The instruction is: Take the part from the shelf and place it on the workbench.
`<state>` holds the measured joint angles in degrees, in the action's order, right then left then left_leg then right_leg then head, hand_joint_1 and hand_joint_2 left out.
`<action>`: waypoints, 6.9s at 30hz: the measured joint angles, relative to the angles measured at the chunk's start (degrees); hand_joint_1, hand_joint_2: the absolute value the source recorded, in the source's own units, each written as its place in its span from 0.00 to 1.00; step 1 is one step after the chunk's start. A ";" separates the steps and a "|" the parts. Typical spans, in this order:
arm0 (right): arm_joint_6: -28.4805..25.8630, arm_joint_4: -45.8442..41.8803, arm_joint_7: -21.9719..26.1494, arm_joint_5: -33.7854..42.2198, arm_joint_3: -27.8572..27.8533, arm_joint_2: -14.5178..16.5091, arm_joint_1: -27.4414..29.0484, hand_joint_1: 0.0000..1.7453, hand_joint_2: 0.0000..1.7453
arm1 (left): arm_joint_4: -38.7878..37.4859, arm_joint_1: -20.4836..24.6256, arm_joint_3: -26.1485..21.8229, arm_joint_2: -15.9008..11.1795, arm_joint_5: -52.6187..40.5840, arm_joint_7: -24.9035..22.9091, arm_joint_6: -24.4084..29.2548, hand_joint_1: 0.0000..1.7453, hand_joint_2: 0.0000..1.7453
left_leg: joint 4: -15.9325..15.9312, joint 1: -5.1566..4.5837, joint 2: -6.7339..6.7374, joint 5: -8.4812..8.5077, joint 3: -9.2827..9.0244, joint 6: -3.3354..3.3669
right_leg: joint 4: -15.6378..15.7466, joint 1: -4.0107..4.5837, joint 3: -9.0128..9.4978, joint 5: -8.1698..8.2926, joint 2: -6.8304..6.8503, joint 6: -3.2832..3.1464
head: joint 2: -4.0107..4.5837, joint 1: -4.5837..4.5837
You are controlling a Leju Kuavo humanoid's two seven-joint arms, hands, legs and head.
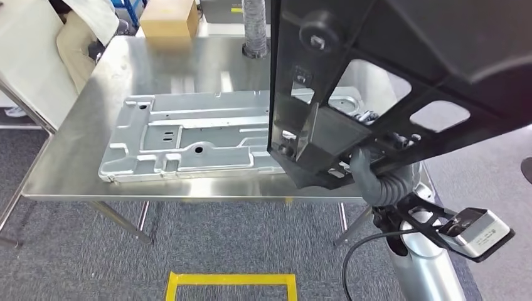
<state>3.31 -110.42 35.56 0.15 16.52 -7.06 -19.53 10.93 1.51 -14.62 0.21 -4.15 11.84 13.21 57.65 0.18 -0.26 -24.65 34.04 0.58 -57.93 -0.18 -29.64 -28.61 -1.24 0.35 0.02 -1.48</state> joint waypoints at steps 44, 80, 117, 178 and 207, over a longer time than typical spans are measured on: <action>-19.99 18.89 -26.64 -72.29 4.60 -2.20 -16.89 1.00 1.00 | 0.02 0.91 -2.81 0.06 -4.83 0.41 -1.05 0.00 1.00 | -0.34 0.52 0.05 -0.96 -1.26 -1.61 | -0.30 -1.02 -4.42 2.99 0.91 0.76 | 0.00 0.70; -24.85 72.18 -22.68 -69.70 32.86 18.03 -33.41 1.00 1.00 | 0.02 1.09 -5.10 -0.48 -9.72 3.24 -3.16 0.00 1.00 | 8.35 0.64 0.01 -5.21 3.57 -2.83 | 0.15 -0.47 -5.25 4.00 1.03 -1.85 | 0.01 0.49; -28.64 82.84 -10.82 -52.18 17.70 21.27 -31.76 0.00 0.00 | 0.02 1.51 -6.24 -0.92 -12.29 8.43 -5.24 0.00 0.00 | 5.46 1.12 0.06 -1.66 2.21 -3.04 | 0.50 -0.27 -4.20 3.75 1.08 -1.30 | 0.01 0.55; -27.10 2.56 4.14 -1.16 -21.03 11.28 24.94 0.00 0.00 | 0.05 0.30 -17.39 1.76 -12.73 14.21 -3.41 0.00 0.00 | 9.71 0.52 0.07 -5.22 -1.89 -2.19 | 1.12 -0.09 -6.46 5.99 1.94 -1.06 | 0.00 0.93; -41.46 85.06 -14.23 -38.19 -50.41 6.23 18.42 0.00 0.00 | 0.25 0.08 -20.90 3.09 -18.30 15.63 -5.51 0.00 0.00 | 15.95 0.07 0.20 -7.02 3.22 -1.37 | 2.70 0.24 -3.38 4.37 2.23 -1.46 | 0.00 0.99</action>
<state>-38.16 -25.36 21.33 -38.04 -33.88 -0.83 -1.11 11.18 1.59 -35.52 3.30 -22.45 27.47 7.71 73.60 0.25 -0.06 -31.68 37.26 -0.79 -55.22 0.06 -33.02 -24.24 0.99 -1.11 0.02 -0.49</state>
